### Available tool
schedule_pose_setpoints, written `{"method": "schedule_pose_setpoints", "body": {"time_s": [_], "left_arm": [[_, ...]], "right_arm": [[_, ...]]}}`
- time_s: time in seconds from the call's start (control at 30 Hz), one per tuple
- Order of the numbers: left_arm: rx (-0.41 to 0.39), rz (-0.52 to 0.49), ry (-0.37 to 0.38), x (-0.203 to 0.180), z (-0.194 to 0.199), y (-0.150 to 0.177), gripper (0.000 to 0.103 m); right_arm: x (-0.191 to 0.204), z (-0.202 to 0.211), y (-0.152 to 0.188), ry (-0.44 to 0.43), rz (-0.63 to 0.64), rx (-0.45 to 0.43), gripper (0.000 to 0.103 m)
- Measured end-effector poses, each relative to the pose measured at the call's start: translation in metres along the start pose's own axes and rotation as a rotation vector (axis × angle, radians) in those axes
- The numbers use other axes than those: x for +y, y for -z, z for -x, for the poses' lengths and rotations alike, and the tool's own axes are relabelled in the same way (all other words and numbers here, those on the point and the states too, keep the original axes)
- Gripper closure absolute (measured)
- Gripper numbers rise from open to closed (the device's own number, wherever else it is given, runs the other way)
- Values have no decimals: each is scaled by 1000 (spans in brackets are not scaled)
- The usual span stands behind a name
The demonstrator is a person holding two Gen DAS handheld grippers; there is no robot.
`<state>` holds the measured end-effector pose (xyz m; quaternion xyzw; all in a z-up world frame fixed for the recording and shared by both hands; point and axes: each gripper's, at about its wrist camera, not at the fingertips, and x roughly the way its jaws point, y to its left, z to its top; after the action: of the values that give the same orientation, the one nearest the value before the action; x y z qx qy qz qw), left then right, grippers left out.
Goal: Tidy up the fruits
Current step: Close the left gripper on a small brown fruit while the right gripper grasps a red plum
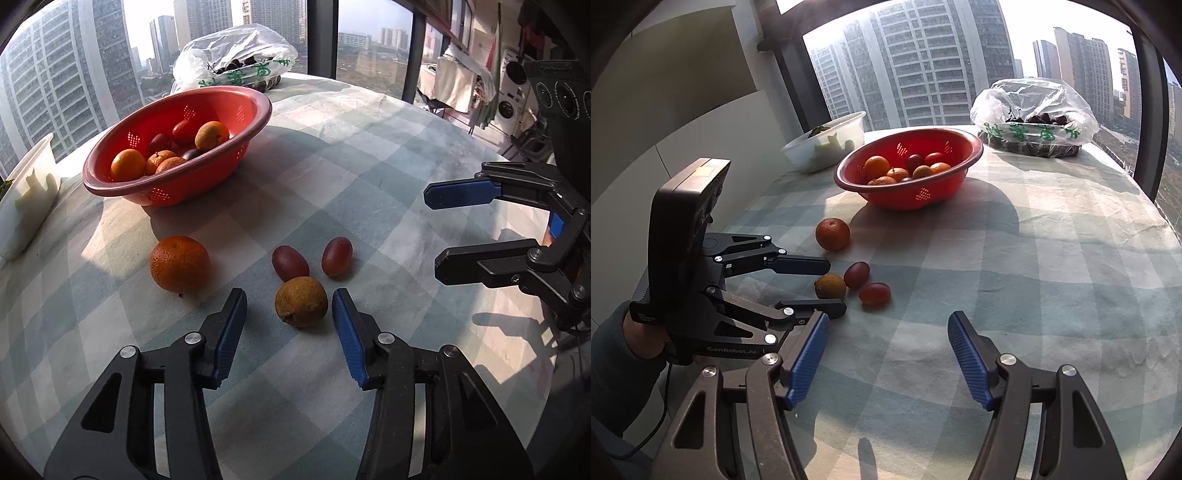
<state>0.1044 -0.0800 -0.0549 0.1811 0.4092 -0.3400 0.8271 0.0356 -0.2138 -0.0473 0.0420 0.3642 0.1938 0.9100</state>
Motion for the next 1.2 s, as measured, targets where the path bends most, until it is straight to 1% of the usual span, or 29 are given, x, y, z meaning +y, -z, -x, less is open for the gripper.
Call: {"method": "schedule_pose_setpoints", "body": {"time_s": [0.03,0.07,0.13,0.27,0.4,0.6,0.67,0.83,0.9,1.03,1.2], "left_arm": [[-1,-1,7,-1,0,0,66],[-1,-6,11,-2,0,0,72],[-2,-15,15,-5,0,0,77],[-8,-11,17,-5,1,1,77],[-21,9,14,-3,9,6,77],[-35,97,-16,9,29,27,77],[-36,124,-31,12,35,35,77],[-49,166,-60,17,47,50,77],[-54,178,-65,18,49,53,77],[-57,190,-61,19,50,57,77],[-62,193,-52,17,49,58,77]], "right_arm": [[0,-1,0,0,2,2,36],[0,-1,0,1,3,3,36],[0,-2,0,1,3,6,37],[1,-4,-1,5,9,10,38],[7,-12,-6,14,42,36,42],[21,-38,-15,34,109,99,52],[23,-45,-18,37,117,110,53],[26,-61,-24,76,138,141,57],[27,-64,-23,92,152,148,61],[33,-67,-21,119,193,146,63],[36,-68,-22,135,215,149,74]]}}
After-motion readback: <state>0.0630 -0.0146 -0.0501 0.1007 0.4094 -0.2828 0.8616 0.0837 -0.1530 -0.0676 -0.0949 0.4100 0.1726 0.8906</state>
